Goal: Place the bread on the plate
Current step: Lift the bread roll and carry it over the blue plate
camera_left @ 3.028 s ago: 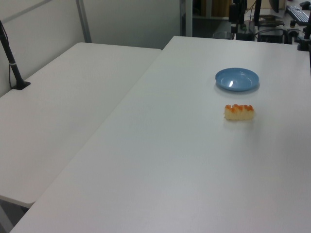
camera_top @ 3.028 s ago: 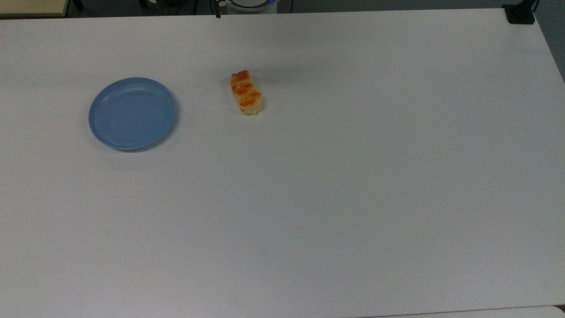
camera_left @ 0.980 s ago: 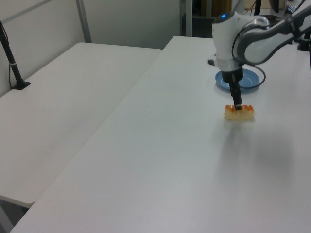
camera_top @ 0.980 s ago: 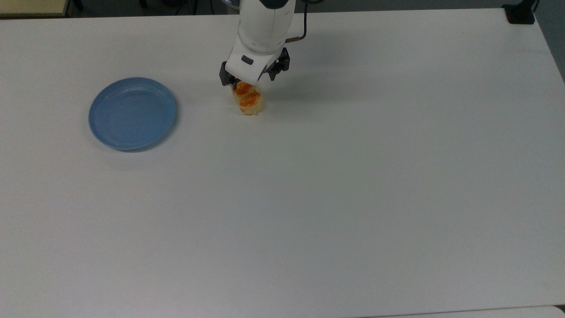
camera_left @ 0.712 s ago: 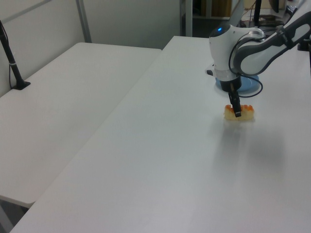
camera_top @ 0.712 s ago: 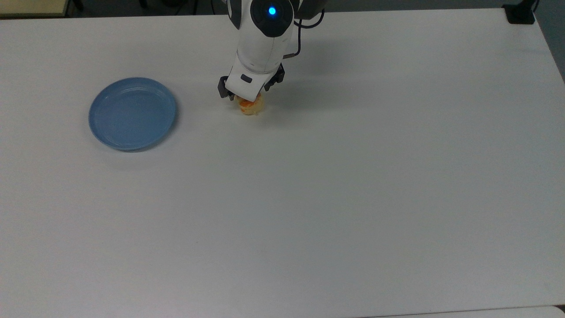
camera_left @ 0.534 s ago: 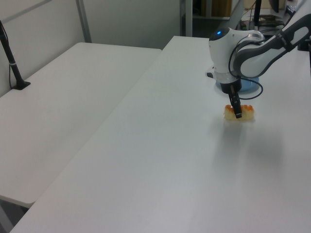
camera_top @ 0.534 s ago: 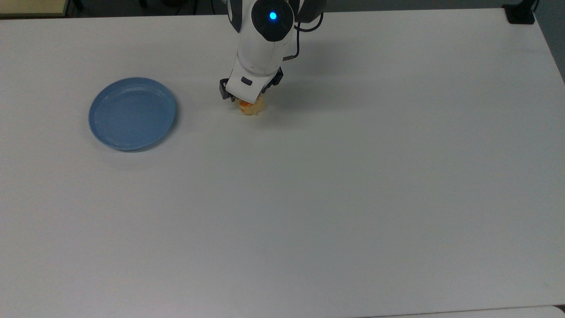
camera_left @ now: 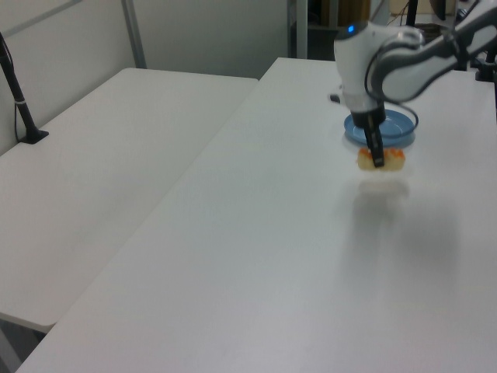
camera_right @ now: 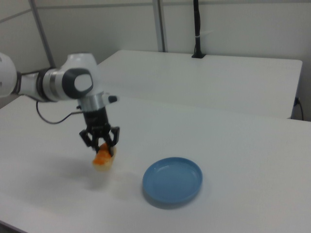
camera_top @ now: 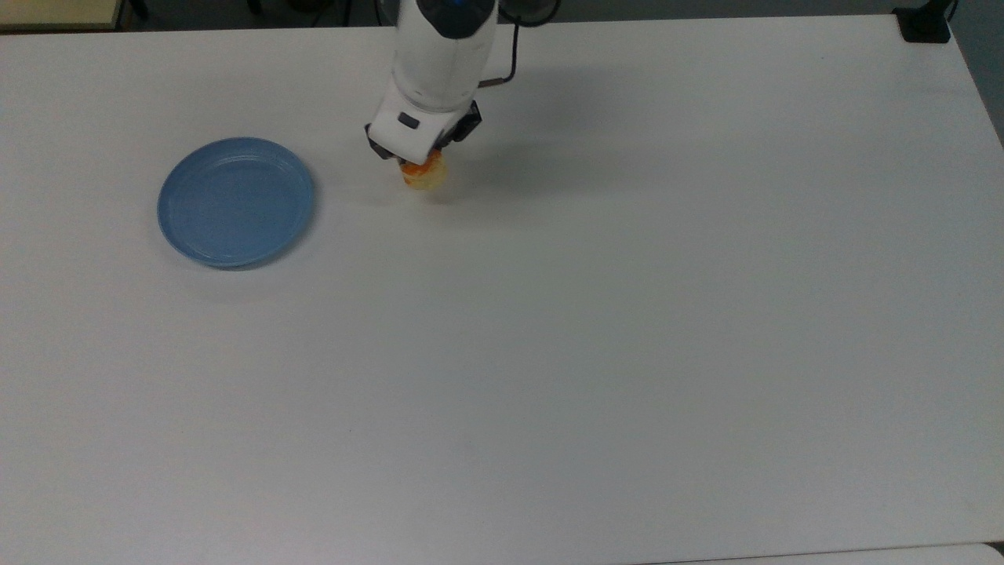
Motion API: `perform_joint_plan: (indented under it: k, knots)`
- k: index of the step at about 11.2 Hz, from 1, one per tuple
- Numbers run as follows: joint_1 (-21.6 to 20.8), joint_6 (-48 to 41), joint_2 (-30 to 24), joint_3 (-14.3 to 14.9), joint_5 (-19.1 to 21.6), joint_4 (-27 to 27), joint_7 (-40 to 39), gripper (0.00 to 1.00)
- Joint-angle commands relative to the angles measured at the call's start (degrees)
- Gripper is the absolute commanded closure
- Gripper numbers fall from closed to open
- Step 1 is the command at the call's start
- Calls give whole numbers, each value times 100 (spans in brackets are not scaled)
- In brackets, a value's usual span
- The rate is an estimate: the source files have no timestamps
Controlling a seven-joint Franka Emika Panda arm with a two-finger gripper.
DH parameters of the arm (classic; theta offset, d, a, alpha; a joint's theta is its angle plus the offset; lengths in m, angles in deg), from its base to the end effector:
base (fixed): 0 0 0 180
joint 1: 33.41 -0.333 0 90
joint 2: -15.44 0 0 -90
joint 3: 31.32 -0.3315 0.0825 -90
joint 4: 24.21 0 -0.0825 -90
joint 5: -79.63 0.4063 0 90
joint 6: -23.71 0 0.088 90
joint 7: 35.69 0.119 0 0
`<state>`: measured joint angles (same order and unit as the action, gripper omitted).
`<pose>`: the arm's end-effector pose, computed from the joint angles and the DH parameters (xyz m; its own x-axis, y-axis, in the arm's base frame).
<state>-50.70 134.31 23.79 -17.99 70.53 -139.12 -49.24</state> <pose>0.5743 0.0294 0.3632 0.9046 0.3426 -0.2535 0.3787 -0.9191 0.1092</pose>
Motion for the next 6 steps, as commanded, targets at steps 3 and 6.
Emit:
perform_joint_plan:
  k: [3,6]
  knots:
    - [1260,-374,805,654,338,1732,-1500,54]
    - [1685,593,1659,662,259,1884,-1449,53]
